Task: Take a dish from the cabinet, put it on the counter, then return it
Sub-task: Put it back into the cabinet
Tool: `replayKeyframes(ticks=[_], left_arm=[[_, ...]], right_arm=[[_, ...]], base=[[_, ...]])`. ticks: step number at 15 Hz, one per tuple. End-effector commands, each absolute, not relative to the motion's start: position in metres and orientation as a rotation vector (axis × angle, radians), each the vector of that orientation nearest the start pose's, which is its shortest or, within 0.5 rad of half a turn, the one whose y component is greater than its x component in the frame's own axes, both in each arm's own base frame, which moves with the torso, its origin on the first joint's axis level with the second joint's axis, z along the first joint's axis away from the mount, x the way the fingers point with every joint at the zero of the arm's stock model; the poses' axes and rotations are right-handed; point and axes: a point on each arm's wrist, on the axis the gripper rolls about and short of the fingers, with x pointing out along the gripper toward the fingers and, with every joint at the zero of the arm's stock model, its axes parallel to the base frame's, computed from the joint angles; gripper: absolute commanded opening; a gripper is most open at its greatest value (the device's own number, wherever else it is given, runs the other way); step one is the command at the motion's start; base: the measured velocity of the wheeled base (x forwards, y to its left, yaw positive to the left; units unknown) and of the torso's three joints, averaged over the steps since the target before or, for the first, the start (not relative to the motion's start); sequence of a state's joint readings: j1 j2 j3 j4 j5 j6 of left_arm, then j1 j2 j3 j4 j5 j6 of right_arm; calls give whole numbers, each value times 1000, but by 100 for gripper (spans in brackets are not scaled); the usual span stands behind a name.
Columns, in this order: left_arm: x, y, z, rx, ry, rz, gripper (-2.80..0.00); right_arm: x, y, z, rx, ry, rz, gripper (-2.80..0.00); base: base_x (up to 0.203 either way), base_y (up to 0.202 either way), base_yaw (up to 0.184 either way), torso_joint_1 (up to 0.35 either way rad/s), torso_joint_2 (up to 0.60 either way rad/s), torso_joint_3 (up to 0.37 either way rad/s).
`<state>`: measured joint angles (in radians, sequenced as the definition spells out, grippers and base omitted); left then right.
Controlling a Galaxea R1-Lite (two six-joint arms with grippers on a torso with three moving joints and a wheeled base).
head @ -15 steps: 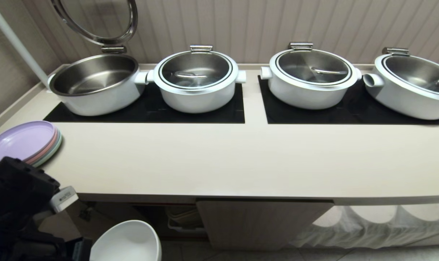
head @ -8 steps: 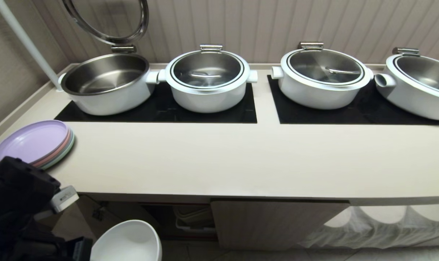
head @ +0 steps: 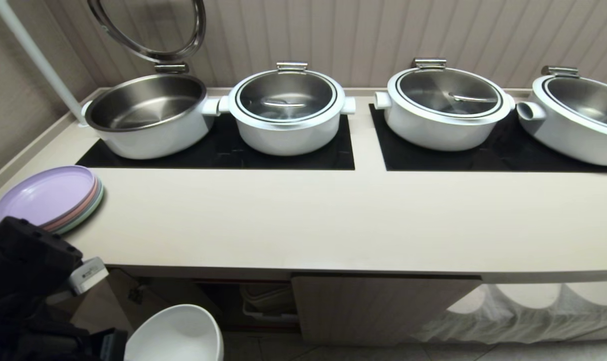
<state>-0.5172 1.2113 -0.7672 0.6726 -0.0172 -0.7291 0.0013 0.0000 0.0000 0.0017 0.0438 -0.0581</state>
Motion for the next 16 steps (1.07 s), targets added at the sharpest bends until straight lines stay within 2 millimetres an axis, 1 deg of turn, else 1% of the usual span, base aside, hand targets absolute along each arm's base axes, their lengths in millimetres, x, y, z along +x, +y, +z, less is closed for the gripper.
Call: replayKeyframes(ticks=[1, 3, 5, 16], left_arm=[[112, -64, 182, -364, 1198, -52, -280], [112, -64, 182, -365, 1199, -53, -280], [113, -64, 182, -364, 1200, -52, -280], [112, -64, 180, -363, 1204, -49, -280]], right_arm=[[-23, 1, 75, -58, 1, 46, -280], [-23, 1, 75, -52, 2, 45, -280], [-23, 0, 76, 11, 0, -5, -280], [-23, 0, 76, 9, 1, -4, -280]], base=[[0, 0, 0, 0, 0, 0], [0, 0, 0, -32, 65, 35], [0, 0, 0, -52, 112, 56], [0, 0, 0, -65, 145, 71]])
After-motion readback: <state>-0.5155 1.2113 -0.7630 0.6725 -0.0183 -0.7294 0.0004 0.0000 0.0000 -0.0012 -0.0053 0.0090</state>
